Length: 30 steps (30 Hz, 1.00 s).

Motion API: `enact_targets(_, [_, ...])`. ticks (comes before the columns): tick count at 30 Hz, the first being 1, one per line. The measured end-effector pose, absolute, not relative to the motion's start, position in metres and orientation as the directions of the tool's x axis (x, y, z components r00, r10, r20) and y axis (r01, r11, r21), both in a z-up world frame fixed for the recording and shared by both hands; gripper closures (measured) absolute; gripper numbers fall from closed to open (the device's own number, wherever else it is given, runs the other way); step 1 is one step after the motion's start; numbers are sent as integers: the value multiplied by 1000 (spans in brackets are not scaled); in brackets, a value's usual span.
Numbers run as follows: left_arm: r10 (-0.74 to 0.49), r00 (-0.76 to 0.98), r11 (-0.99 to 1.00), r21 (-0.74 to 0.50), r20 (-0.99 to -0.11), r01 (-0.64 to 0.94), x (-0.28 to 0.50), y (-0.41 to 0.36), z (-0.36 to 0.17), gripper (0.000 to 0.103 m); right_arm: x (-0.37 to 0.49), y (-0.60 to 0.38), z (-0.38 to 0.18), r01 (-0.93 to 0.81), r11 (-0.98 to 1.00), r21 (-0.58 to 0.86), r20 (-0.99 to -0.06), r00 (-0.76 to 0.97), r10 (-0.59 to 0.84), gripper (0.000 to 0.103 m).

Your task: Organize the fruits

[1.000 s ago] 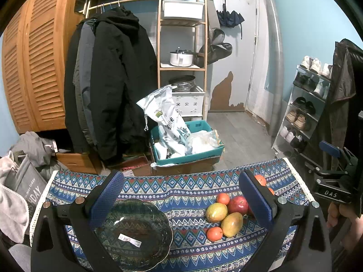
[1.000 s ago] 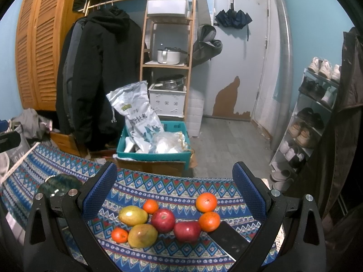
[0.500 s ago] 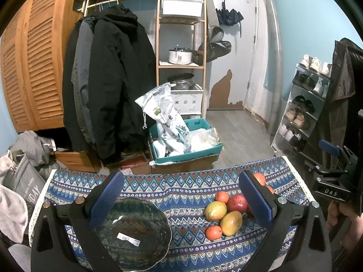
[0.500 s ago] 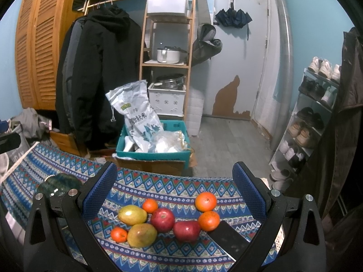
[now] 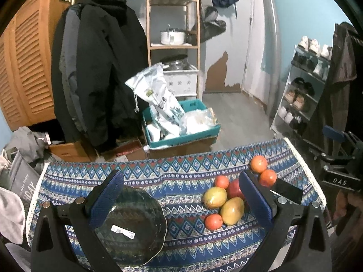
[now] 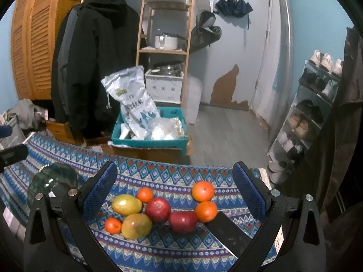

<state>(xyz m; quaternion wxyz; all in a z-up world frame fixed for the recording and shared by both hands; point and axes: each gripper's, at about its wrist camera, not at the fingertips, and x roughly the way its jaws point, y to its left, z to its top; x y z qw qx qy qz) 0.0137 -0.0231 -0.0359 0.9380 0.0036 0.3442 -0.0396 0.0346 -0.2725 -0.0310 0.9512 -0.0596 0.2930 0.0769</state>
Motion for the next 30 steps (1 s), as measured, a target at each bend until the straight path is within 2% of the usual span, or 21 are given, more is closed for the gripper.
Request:
enact_targets(11, [-82, 688, 996, -29, -721, 88, 32, -31, -75, 1, 50, -278, -58, -172, 981, -94, -642, 764, 73, 4])
enact_targets(30, [-89, 552, 995, -50, -829, 86, 72, -47, -148, 4, 94, -294, -142, -136, 989, -62, -817, 577, 28, 4])
